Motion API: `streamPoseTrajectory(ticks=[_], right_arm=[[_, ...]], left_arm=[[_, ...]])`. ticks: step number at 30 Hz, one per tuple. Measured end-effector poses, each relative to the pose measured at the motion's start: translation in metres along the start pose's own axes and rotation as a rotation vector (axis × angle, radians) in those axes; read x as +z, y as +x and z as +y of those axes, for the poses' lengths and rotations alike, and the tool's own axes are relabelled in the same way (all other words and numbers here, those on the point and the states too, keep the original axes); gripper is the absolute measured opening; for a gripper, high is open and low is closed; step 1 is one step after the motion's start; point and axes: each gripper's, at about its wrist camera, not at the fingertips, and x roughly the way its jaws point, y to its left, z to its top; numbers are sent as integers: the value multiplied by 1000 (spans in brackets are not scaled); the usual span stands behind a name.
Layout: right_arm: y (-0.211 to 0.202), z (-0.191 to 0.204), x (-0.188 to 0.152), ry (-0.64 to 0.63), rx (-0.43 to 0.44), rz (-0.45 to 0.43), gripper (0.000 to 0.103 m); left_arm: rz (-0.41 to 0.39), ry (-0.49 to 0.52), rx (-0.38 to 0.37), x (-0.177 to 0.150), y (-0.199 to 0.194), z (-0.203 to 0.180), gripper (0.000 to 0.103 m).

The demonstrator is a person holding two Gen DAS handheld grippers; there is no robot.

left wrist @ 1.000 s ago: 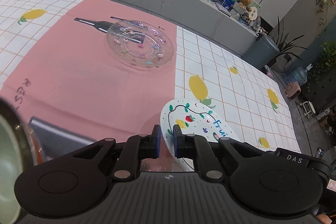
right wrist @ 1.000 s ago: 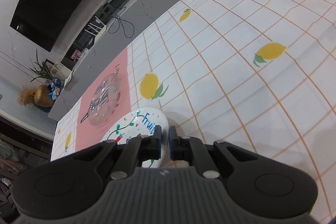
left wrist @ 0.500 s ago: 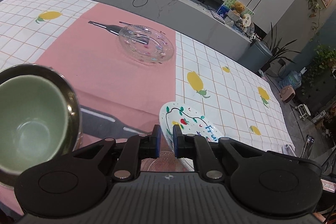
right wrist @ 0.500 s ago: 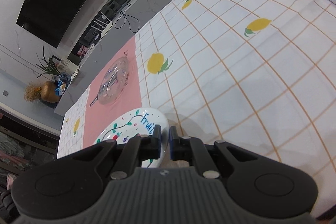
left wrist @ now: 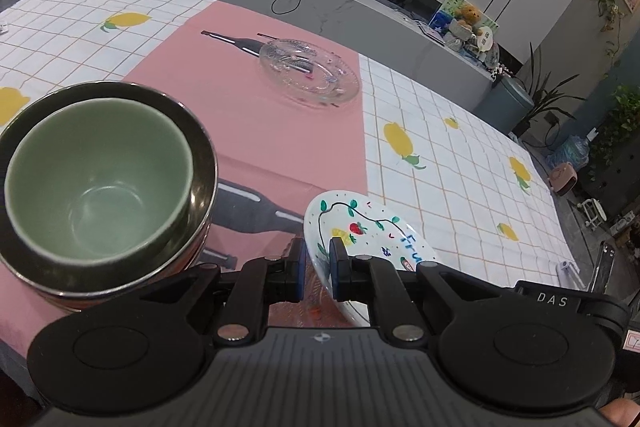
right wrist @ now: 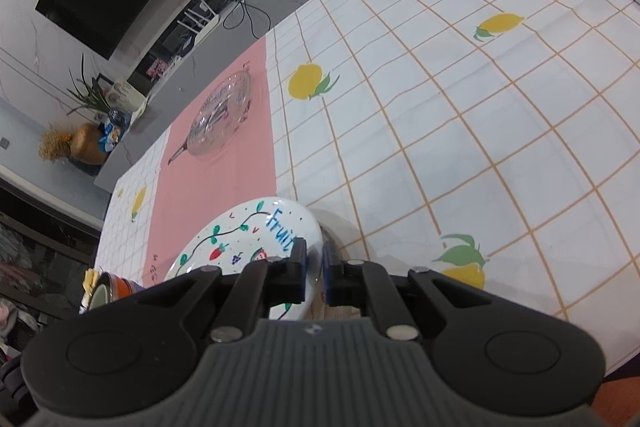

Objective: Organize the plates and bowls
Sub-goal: 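Lift the white plate with both grippers and carry it toward the glass plate, then lower the white plate onto the glass plate with both grippers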

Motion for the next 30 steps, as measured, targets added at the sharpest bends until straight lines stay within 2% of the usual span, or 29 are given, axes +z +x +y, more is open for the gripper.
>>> streamPoseTrajectory(ticks=[15, 30], right_arm=[[7, 10, -9, -91, -105, 4, 6], [12, 14, -11, -119, -131, 6, 7]], left_arm=[[37, 19, 23, -19, 11, 5, 15], [44, 41, 55, -26, 14, 4, 14]])
